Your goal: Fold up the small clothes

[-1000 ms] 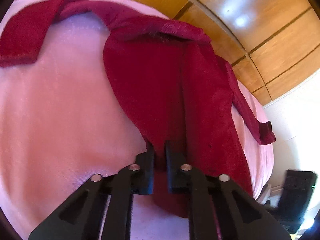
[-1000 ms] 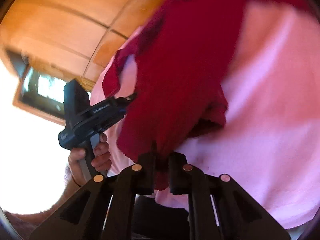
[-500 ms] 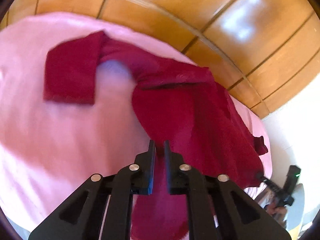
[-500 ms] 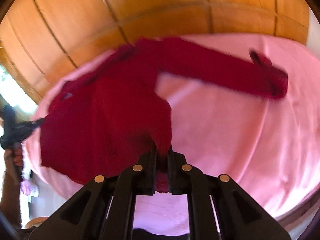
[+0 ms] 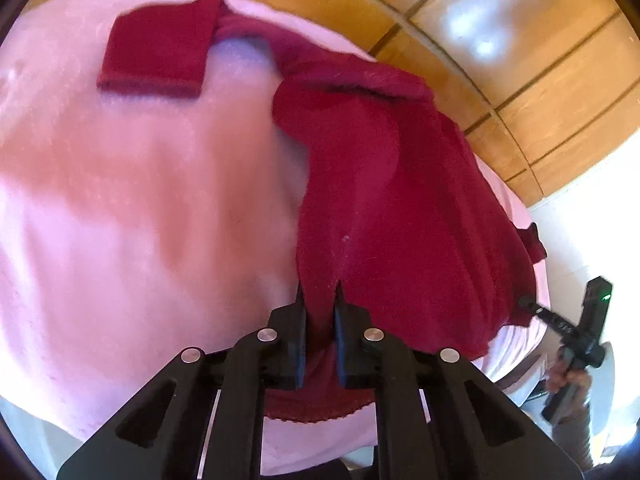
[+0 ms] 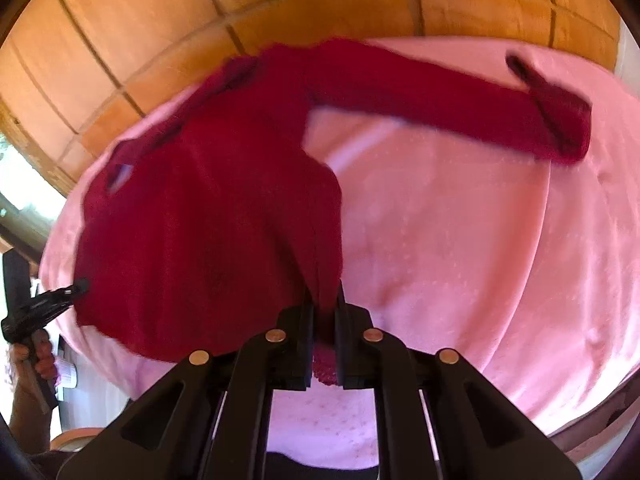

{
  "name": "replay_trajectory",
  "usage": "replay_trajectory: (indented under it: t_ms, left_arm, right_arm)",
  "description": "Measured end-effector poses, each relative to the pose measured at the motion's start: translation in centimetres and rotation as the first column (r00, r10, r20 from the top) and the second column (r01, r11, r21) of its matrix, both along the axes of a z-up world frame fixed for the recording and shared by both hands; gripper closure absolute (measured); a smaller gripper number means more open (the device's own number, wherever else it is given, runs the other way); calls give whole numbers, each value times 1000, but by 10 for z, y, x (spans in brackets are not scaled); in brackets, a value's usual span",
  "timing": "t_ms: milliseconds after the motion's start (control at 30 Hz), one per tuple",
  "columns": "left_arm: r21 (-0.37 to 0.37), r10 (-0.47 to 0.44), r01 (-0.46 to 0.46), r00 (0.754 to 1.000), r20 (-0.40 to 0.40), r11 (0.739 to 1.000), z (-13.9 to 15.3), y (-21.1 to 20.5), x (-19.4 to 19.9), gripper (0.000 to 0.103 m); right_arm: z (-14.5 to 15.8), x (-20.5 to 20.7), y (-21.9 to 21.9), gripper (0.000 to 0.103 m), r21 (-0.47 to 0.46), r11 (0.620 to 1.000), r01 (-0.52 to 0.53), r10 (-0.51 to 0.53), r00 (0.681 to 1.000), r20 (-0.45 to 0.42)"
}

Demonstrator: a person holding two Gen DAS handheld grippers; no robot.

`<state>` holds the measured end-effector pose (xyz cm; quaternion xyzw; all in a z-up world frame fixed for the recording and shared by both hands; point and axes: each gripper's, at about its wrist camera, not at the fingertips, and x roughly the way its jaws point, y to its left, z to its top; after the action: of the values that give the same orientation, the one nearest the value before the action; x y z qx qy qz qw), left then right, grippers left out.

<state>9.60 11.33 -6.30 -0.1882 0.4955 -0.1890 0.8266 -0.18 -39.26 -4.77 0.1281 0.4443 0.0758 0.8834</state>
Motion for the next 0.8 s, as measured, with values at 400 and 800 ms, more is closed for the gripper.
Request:
replay_trajectory:
  t_ms: [400, 800]
  left_arm:
    - [190, -57, 63, 998, -37, 980, 13, 19, -50, 94]
    - [178, 68, -89, 990, 121, 980, 46, 28, -53, 63]
  right_arm:
    - [-15, -63, 0, 97, 1, 996, -86, 85, 990, -113]
    - [-20, -36, -39, 53, -15, 998, 59, -60, 996, -72]
